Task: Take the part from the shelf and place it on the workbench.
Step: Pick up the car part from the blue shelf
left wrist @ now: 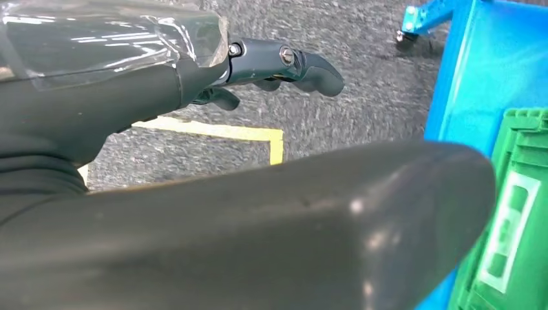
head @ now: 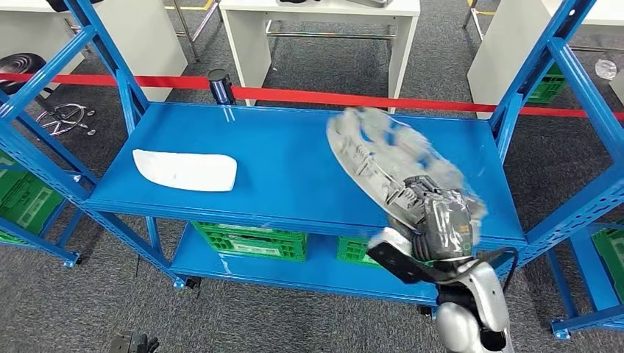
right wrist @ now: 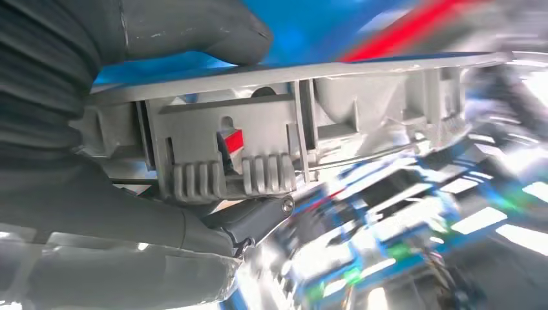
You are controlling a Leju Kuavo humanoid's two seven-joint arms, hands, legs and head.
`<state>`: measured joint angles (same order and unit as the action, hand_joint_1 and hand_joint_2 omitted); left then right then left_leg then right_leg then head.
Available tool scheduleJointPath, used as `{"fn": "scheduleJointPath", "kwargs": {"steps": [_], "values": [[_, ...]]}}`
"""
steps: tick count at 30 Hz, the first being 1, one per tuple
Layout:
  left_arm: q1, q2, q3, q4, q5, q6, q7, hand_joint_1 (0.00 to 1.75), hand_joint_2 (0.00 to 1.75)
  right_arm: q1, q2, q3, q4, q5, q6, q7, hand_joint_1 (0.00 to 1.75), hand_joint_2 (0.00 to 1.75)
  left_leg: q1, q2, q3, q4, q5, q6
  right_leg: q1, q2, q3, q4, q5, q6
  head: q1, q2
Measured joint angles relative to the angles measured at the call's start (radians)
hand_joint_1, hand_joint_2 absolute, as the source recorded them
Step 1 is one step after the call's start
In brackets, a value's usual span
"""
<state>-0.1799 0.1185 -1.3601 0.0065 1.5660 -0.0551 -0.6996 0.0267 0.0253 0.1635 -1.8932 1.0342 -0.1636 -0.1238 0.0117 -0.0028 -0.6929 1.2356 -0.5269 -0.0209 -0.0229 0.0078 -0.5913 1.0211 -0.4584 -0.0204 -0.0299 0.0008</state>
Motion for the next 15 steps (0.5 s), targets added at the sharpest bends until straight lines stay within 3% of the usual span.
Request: {"fn": "scheduleJointPath", "kwargs": {"steps": [2,4,8,9,11,13,14,15], "values": [[-0.006,0.004,0.01,0.0,0.0,-0.01,0.0,0.0,0.0,0.001,0.01,-0.001,-0.032,-0.211,0.025,-0.066,1.5,1.75,-0.004,0.0,0.069,-0.142,0.062,0.012,0.002,0.005,0.003,0.0,0.0,0.001,0.0,0.0],[-0.014,0.01,0.018,0.0,0.0,-0.02,0.0,0.0,0.0,-0.001,0.017,0.0,-0.06,-0.387,0.068,-0.116,1.5,1.75,-0.01,0.001,0.105,-0.219,0.078,0.021,0.005,0.005,0.0,-0.001,0.001,0.005,0.0,0.0],[-0.02,0.02,0.027,0.0,0.0,-0.042,0.0,0.0,0.0,-0.01,0.008,0.005,-0.102,-0.722,0.2,-0.196,1.5,1.75,-0.011,0.001,0.117,-0.244,0.084,0.036,0.005,0.001,-0.012,0.013,-0.009,0.02,0.002,0.0],[-0.022,0.022,0.03,0.0,0.0,-0.047,0.0,0.0,0.0,-0.015,0.002,0.01,-0.111,-0.805,0.241,-0.214,1.5,1.75,-0.01,0.001,0.121,-0.252,0.09,0.041,0.005,0.0,-0.029,0.046,-0.027,0.019,0.002,0.0],[-0.026,0.023,0.036,0.0,0.0,-0.054,0.0,0.0,0.0,-0.029,-0.012,0.026,-0.127,-0.963,0.332,-0.242,1.5,1.75,-0.009,0.002,0.122,-0.256,0.094,0.046,0.006,0.0,-0.088,0.172,-0.081,0.011,0.003,0.0],[-0.028,0.024,0.039,0.0,0.0,-0.06,0.0,0.0,0.0,-0.039,-0.031,0.047,-0.136,-1.116,0.43,-0.255,1.5,1.75,-0.01,0.002,0.122,-0.255,0.093,0.047,0.005,0.0,-0.138,0.278,-0.112,0.014,0.003,0.0],[-0.028,0.024,0.039,0.0,0.0,-0.063,0.0,0.0,0.0,-0.043,-0.042,0.058,-0.139,-1.181,0.473,-0.258,1.5,1.75,-0.01,0.001,0.122,-0.255,0.093,0.047,0.004,-0.001,-0.139,0.28,-0.105,0.021,0.003,0.0],[-0.028,0.025,0.04,0.0,0.0,-0.064,0.0,0.0,0.0,-0.047,-0.051,0.071,-0.143,-1.229,0.506,-0.259,1.5,1.75,-0.009,0.0,0.122,-0.253,0.092,0.046,0.003,-0.001,-0.121,0.24,-0.084,0.029,0.003,0.0]]}}
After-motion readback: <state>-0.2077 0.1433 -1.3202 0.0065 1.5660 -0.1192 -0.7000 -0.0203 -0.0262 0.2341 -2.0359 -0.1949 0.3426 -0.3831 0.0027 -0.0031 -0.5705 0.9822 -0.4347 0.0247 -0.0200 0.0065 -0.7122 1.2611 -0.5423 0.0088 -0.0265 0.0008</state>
